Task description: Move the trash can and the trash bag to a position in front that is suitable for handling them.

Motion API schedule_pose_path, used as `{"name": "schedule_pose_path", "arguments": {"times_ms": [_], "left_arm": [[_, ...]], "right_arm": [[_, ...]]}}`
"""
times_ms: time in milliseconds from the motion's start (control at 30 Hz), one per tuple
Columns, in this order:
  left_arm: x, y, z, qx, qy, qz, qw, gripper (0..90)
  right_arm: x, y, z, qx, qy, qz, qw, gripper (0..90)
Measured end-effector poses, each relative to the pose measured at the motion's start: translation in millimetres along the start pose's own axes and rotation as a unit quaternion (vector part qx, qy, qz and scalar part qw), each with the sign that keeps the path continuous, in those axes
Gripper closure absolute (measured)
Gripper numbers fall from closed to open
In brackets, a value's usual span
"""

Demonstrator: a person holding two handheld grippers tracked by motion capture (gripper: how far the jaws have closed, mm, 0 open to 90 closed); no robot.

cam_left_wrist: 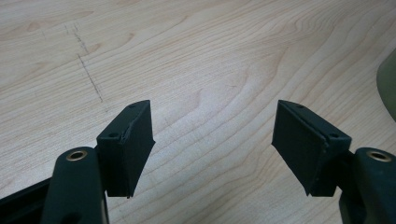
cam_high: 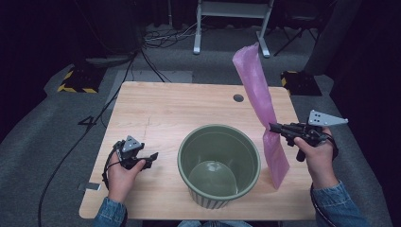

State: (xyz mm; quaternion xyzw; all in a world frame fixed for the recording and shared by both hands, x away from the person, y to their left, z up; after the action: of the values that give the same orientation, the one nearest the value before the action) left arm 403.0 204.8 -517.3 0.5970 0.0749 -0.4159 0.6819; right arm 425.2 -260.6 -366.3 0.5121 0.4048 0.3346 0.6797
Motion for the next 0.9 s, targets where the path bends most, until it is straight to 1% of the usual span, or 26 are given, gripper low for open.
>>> {"name": "schedule_pose_path", "arguments": {"times_ms": [167, 333, 367, 400, 500, 567, 733, 900], "left_arm": [[-1.3, 0.7, -0.8, -0.002, 0.000, 0.002, 1.0000, 29.0], [-1.4, 0.6, -1.3, -0.001, 0.000, 0.001, 1.0000, 29.0], [-1.4, 0.6, -1.3, -0.001, 0.000, 0.001, 1.0000, 29.1], [-1.3, 0.3, -1.2, -0.001, 0.000, 0.000, 1.0000, 29.0], [-1.3, 0.6, 0.0, 0.001, -0.001, 0.001, 1.0000, 29.0], [-1.5, 0.8, 0.6, 0.001, -0.002, 0.001, 1.0000, 29.0], [-1.6, 1.1, 0.7, 0.002, -0.001, 0.001, 1.0000, 29.1], [-1.4, 0.9, 0.7, 0.004, -0.002, -0.001, 1.0000, 29.0]], "right_arm": [[-1.0, 16.9, -2.7, -0.006, -0.001, -0.006, 1.0000, 89.7], [-1.9, 34.4, -7.7, -0.014, 0.004, -0.009, 0.9999, 89.7], [-1.9, 34.4, -7.7, -0.014, 0.004, -0.009, 0.9999, 89.7], [-2.1, 42.0, -10.7, -0.018, 0.007, -0.009, 0.9998, 89.8], [-2.8, 49.4, -13.7, -0.019, 0.006, -0.009, 0.9998, 89.8], [-3.4, 55.2, -15.7, -0.022, 0.004, -0.008, 0.9997, 89.8], [-4.4, 68.4, -20.5, -0.022, 0.005, -0.006, 0.9997, 89.8], [-2.7, 86.8, -25.2, -0.030, 0.005, -0.003, 0.9995, 89.8]]}}
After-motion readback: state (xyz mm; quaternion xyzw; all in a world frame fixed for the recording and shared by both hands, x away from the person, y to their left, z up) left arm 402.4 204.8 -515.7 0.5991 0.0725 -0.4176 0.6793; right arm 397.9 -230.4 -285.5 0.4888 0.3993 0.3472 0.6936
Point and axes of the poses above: each handheld gripper's, and its own axes: x roughly forward along the jaws, y roughly out of its top, z roughly to its right, the point moved 6 cm from there along x, roughly forward along the jaws, and after that the axes turned 15 degrees about -x, right-handed, at the moved point
